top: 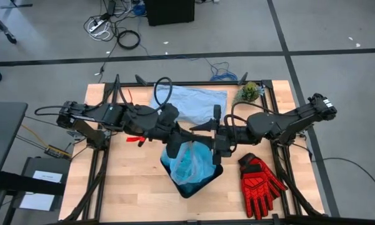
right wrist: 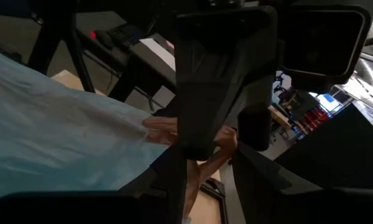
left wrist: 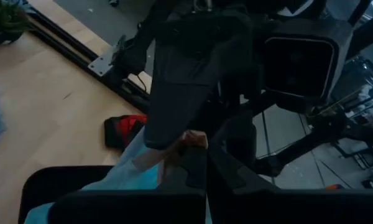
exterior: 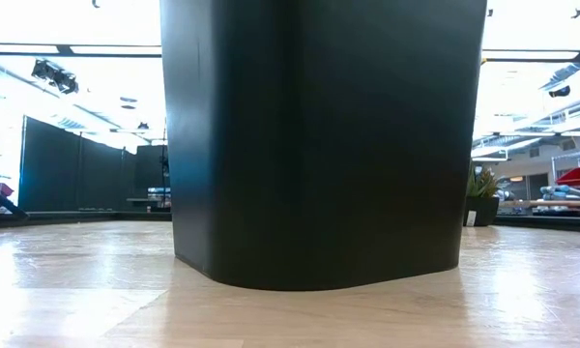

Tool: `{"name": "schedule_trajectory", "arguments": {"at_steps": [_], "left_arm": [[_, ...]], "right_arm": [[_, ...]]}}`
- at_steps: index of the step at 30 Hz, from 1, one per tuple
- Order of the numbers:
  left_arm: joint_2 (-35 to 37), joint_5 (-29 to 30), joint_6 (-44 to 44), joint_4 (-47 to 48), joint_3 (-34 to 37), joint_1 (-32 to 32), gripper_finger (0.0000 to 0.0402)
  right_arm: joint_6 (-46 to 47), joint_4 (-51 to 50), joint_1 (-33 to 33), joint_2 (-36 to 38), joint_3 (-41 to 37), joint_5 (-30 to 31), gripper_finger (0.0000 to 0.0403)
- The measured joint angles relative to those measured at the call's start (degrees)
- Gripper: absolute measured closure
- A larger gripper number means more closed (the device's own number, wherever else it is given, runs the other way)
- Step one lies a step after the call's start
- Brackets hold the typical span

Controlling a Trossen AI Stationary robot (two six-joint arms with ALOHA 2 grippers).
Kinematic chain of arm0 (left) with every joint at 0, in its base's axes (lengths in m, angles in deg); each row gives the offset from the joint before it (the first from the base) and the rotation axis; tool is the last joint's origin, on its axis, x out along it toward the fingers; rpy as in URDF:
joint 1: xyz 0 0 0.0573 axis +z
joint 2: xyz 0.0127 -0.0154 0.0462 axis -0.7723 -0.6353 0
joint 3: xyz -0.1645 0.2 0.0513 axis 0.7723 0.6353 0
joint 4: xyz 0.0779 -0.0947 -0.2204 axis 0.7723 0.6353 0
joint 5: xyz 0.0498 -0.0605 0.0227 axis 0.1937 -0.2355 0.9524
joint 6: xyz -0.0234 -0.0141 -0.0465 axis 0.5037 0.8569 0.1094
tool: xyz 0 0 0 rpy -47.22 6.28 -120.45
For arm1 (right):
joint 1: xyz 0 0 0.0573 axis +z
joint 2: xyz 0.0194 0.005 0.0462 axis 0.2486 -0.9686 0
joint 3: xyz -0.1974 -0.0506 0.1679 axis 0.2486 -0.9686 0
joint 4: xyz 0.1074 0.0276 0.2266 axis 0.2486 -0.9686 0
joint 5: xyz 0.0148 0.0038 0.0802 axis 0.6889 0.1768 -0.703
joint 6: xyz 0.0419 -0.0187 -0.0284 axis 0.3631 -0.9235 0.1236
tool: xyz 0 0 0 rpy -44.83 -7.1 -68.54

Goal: Place trash/remove bag and relplace
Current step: Close the light blue trash bag

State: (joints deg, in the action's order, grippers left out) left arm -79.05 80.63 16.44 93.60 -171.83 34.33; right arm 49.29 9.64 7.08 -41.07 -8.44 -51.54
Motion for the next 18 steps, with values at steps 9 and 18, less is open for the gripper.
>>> {"name": "schedule_trajectory", "arguments": {"at_steps": [9,18], "left_arm": [[-0.04,-0.83,1.46,0.80,-0.02,-0.43,0.0401],[-0.07,-0.82,1.80,0.24,-0.02,-0.45,0.0401]], "right_arm": [[-0.27,3.02,-0.11,0.01,0.00,-0.17,0.0321],[-0.25,2.19,-0.22,0.02,0.00,-4.57,0.0402]]}}
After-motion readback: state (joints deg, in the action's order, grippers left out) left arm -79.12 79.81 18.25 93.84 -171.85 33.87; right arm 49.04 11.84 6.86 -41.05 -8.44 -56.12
